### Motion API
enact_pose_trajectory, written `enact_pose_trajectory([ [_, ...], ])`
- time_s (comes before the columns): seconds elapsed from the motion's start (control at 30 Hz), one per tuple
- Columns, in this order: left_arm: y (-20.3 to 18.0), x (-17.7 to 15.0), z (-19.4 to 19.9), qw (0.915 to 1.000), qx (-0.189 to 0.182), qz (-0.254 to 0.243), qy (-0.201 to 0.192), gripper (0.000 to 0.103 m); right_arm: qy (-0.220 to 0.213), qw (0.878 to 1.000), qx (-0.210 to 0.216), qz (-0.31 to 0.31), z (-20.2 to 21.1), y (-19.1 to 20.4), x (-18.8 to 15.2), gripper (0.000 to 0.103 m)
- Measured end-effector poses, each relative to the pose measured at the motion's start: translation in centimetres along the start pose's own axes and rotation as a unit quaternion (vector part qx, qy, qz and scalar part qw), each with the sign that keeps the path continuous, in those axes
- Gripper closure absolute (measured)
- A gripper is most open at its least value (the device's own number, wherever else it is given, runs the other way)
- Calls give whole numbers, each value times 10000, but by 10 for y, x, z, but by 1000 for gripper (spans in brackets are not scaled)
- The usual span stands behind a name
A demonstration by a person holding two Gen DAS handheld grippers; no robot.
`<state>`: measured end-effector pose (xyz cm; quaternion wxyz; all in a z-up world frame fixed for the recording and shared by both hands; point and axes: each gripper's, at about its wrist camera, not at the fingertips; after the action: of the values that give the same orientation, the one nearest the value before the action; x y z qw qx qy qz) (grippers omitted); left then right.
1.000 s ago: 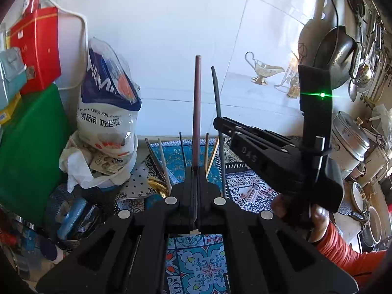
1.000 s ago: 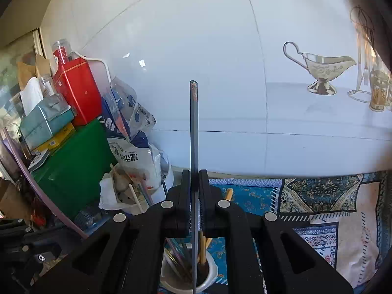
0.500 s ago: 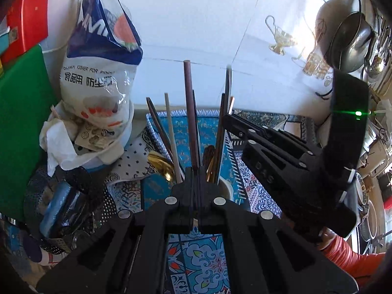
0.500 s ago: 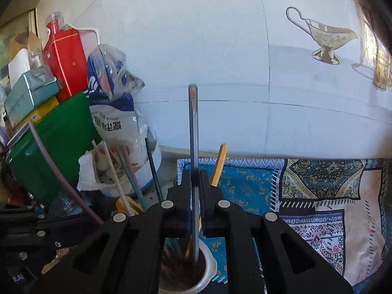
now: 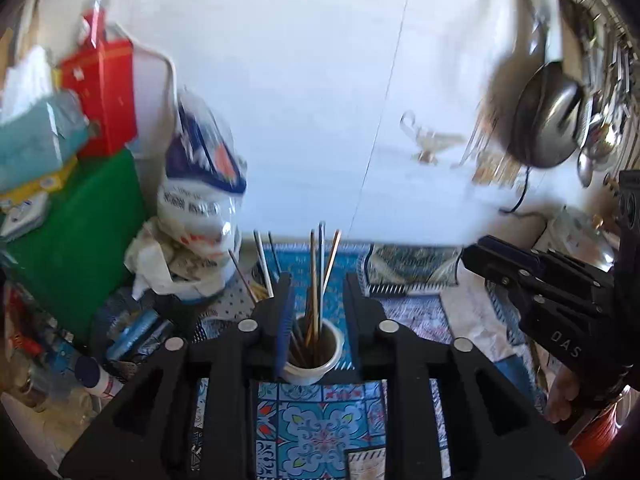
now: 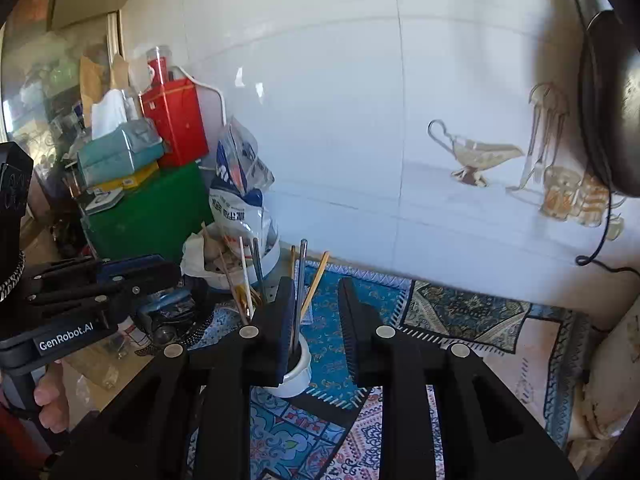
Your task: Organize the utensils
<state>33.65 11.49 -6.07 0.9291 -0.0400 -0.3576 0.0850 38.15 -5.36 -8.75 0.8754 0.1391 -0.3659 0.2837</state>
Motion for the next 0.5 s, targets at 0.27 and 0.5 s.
enact_pose_trajectory([
  [0.27, -48, -30, 120, 9901, 297, -169, -1364, 65, -1046, 9945, 16, -96, 118, 6, -22, 79],
  [0.5, -72, -81, 187, 9773, 410, -335, -2050, 54, -1594, 9864, -384, -148, 177, 42, -67, 63],
])
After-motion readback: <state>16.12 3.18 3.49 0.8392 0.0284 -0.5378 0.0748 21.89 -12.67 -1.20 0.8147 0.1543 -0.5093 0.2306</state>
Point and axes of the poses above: each gripper's, at about its wrist camera, not at the fingertips, and z roughly against the way its jaws point, y to its left, x to its top, and after that the axes turned 13 degrees about y, right-handed
